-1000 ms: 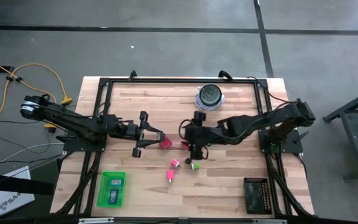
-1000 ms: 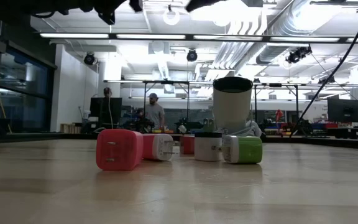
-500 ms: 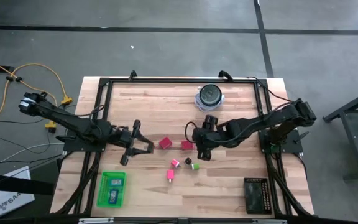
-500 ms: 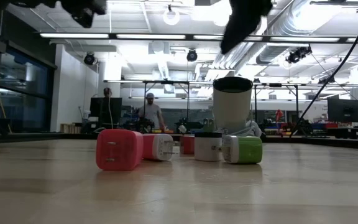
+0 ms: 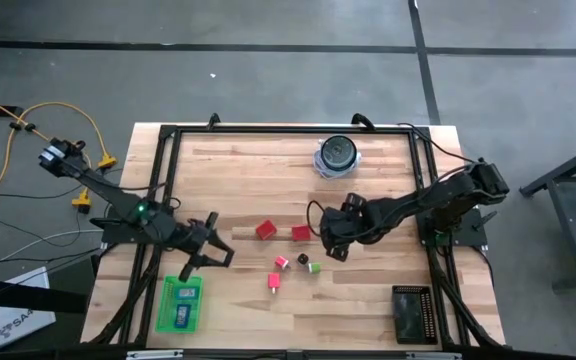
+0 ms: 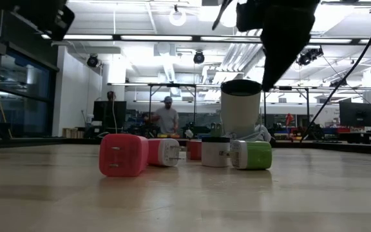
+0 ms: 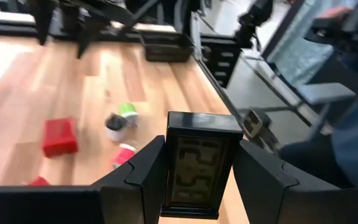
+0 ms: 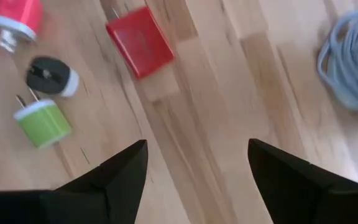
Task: Pick & Place Office items
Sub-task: Put the black digital timer into the green bin
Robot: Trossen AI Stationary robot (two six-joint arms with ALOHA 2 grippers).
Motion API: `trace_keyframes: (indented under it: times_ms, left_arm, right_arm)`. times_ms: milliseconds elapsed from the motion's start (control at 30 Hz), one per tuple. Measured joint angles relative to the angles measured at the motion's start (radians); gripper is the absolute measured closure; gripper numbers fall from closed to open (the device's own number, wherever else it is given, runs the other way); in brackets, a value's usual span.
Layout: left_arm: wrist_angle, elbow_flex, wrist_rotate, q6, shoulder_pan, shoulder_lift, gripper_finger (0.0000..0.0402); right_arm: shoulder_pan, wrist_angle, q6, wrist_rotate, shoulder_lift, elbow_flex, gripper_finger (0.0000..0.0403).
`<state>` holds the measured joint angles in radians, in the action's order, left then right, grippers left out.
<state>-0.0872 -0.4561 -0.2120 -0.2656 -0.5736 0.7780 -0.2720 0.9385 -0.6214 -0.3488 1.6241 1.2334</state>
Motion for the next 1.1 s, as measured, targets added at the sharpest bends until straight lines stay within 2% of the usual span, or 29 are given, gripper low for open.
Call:
trace_keyframes:
  times_ms: [167,400,600,1100]
  left_arm:
    - [0.009,0.000,-0.002,-0.029,-0.069,0.003,0.0247]
    - [0.009,0.000,-0.003,-0.037,-0.145,0.003,0.0247]
    - [0.008,0.000,-0.003,-0.039,-0.186,0.003,0.0247]
    - [0.008,0.000,-0.003,-0.038,-0.242,0.003,0.0247]
  right_arm:
    - [-0.009,0.012,-0.041,0.064,0.000,-0.005,0.0139]
    - [-0.010,-0.031,-0.040,0.073,0.000,-0.005,0.0139]
    - [-0.010,-0.101,-0.037,0.121,0.000,-0.005,0.0139]
    - [-0.010,-0.305,-0.037,0.121,0.000,-0.005,0.0139]
